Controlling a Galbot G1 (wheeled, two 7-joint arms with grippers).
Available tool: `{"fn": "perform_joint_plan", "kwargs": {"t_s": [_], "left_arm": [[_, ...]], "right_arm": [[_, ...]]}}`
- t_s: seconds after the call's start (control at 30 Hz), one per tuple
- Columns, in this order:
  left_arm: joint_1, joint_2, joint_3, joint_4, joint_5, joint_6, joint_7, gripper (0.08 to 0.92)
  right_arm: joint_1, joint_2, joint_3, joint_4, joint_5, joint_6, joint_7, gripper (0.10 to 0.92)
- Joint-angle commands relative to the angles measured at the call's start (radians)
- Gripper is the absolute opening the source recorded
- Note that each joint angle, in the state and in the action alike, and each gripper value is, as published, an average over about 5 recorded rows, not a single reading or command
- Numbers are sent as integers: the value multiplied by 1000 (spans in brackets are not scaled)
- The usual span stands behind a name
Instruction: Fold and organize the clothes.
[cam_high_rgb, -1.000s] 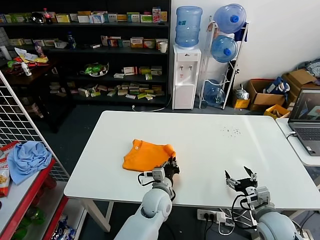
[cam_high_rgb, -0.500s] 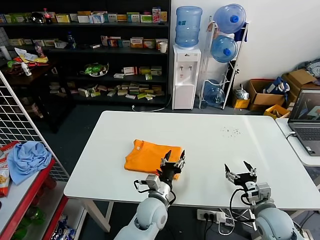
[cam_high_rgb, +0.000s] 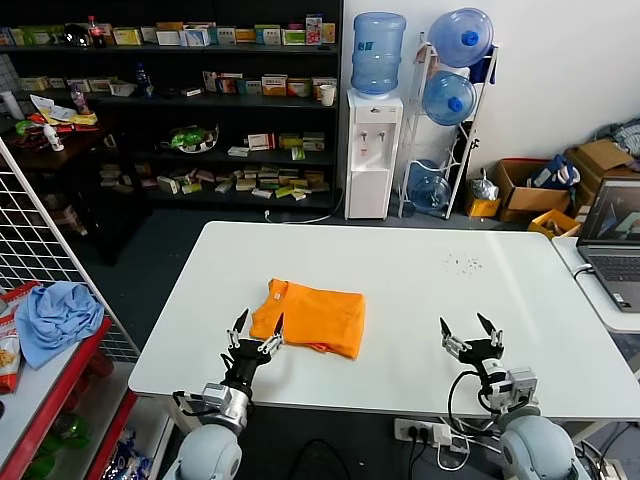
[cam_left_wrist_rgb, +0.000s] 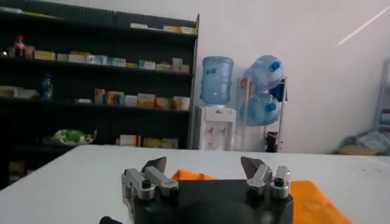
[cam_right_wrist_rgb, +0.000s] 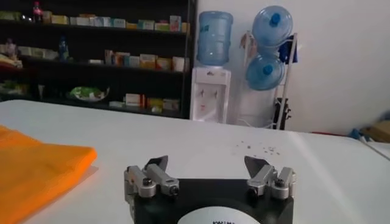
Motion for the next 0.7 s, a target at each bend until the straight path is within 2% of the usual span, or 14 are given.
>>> {"fn": "perform_joint_plan", "kwargs": {"t_s": [0.03,0.23,0.7], "left_arm": [[78,89,-129,-12,151,-77,33,823],[95,74,-135,-8,208,-63,27,823],[145,38,-206,-96,245,72,100,823]], "right_arm": [[-10,97,57,4,-87,31,-94,823],[-28,123,99,31,-134,4,-152,823],[-35,198,167,54,-186,-61,-190,823]]}}
